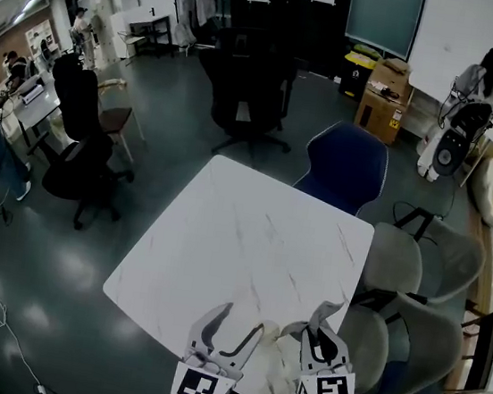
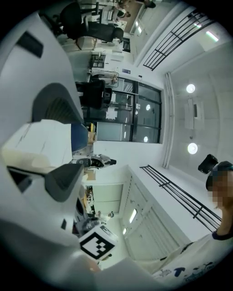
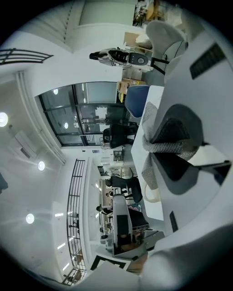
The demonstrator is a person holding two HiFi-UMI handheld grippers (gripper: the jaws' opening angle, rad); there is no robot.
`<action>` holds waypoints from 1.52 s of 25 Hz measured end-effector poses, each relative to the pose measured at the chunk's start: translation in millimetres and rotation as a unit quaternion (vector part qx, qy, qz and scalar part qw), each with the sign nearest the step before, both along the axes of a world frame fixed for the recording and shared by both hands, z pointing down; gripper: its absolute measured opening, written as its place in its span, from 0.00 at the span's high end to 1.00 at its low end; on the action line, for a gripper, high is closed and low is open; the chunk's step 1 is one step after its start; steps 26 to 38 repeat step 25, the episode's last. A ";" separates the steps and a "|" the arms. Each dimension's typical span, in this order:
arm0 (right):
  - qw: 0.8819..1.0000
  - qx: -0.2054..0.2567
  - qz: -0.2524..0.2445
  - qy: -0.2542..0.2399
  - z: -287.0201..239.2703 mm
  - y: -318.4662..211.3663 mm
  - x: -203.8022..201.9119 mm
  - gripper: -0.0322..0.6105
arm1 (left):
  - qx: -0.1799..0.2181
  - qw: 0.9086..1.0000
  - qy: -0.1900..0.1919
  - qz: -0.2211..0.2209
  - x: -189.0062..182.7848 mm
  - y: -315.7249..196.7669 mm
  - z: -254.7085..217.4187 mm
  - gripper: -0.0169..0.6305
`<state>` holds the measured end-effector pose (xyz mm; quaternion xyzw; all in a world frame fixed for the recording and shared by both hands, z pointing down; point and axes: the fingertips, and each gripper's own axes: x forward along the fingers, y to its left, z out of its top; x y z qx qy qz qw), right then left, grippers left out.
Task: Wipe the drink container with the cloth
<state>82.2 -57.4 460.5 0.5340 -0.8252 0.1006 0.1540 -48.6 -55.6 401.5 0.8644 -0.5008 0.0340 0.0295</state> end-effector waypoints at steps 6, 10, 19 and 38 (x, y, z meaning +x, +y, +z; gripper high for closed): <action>1.000 0.015 0.013 -0.005 -8.3 -0.6 2.6 0.86 | -0.008 1.000 0.001 -0.029 -1.6 1.0 3.8 0.60; 0.999 0.016 0.021 -0.018 -9.7 -0.9 5.4 0.86 | -0.012 0.999 -0.006 -0.049 -3.0 1.5 7.6 0.66; 0.999 0.015 0.026 -0.017 -10.8 2.7 6.3 0.86 | -0.013 0.997 -0.009 -0.073 -5.0 7.1 7.0 0.84; 0.999 0.015 0.026 -0.015 -9.4 5.1 7.5 0.86 | -0.017 0.998 0.000 -0.065 0.2 11.4 7.1 0.87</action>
